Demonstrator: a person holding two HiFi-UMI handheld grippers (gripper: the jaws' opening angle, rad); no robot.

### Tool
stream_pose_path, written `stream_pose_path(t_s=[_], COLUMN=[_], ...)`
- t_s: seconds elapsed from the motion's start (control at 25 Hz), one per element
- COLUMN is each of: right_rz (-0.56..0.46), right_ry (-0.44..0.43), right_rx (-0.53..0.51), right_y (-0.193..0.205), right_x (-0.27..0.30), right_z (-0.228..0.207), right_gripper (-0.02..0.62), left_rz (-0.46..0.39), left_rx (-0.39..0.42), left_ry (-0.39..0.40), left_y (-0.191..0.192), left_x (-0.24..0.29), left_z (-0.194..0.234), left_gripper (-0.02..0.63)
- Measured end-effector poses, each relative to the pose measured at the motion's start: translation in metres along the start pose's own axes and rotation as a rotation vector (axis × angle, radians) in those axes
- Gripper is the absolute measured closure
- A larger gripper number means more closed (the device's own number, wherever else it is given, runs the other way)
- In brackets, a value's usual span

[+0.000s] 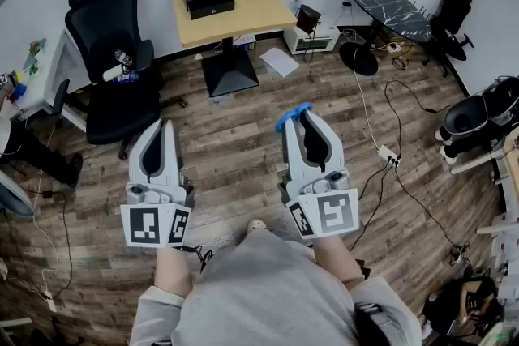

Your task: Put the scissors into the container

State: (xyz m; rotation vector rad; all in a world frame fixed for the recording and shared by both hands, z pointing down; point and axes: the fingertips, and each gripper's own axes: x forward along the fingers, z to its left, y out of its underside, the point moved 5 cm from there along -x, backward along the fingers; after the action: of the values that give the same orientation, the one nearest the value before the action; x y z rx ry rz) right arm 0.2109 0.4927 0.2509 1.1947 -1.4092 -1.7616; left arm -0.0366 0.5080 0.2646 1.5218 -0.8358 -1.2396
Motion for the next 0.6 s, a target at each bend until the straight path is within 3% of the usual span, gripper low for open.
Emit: stream_pose_path(t_s=[0.6], right_rz=[-0.006], right_ry=[-0.041], right_rx=[0.027], right_y=[0.01], right_x=[0.02], right_z=[-0.038], right_gripper=[0.522], left_rz=[-0.025], left_rx=[0.013], left_ry=[-0.012], left_y=[0.006], left_x=[0.037], left_z=[-0.022], left_gripper=[0.548])
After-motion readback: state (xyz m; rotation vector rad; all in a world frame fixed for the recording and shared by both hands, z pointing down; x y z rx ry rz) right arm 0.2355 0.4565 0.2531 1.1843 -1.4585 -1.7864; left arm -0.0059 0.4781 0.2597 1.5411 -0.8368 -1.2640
